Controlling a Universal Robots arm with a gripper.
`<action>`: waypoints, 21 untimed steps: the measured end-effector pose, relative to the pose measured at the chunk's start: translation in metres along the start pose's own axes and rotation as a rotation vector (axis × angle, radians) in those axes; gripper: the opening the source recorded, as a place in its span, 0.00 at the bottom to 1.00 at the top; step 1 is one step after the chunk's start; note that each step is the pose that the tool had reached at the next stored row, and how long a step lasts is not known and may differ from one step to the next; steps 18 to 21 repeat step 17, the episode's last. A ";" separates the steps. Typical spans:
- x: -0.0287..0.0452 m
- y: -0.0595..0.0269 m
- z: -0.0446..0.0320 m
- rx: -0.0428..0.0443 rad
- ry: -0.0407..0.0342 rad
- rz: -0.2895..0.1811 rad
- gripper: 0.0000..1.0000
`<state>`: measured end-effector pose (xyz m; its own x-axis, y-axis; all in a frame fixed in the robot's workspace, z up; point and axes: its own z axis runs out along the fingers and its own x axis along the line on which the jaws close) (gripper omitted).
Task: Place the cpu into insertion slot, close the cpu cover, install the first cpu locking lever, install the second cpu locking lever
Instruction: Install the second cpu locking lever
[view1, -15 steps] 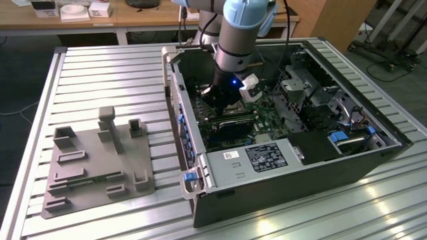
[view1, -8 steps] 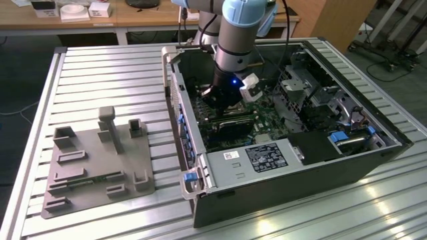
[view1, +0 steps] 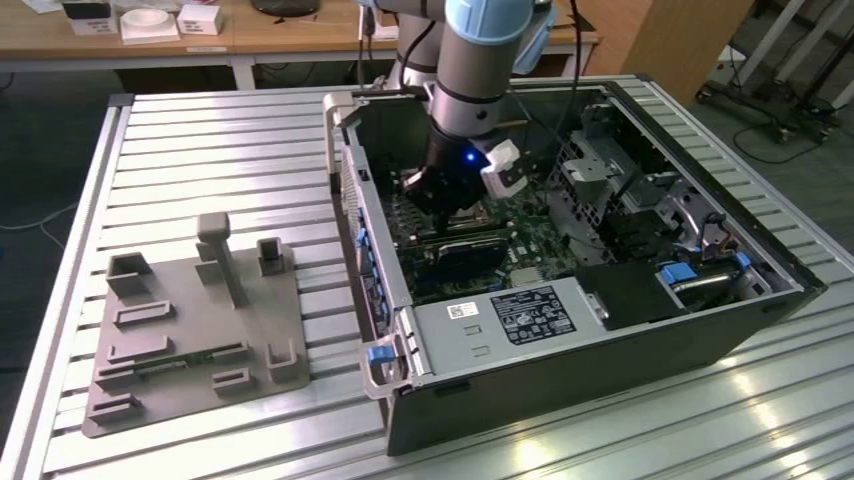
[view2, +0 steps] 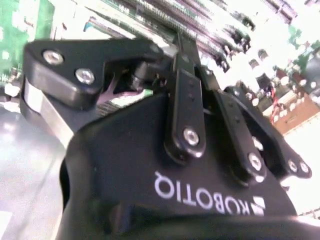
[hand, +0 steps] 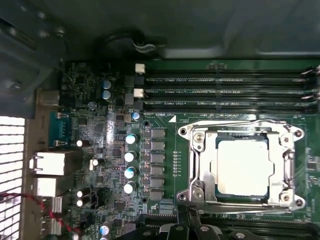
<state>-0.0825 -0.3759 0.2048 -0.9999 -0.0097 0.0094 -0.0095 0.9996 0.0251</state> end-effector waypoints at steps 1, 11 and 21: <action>0.0000 0.0003 -0.0027 0.0001 -0.0019 0.000 0.10; 0.0002 0.0028 -0.0228 0.0001 -0.0221 -0.001 0.10; 0.0002 0.0028 -0.0228 0.0003 -0.0237 -0.001 0.10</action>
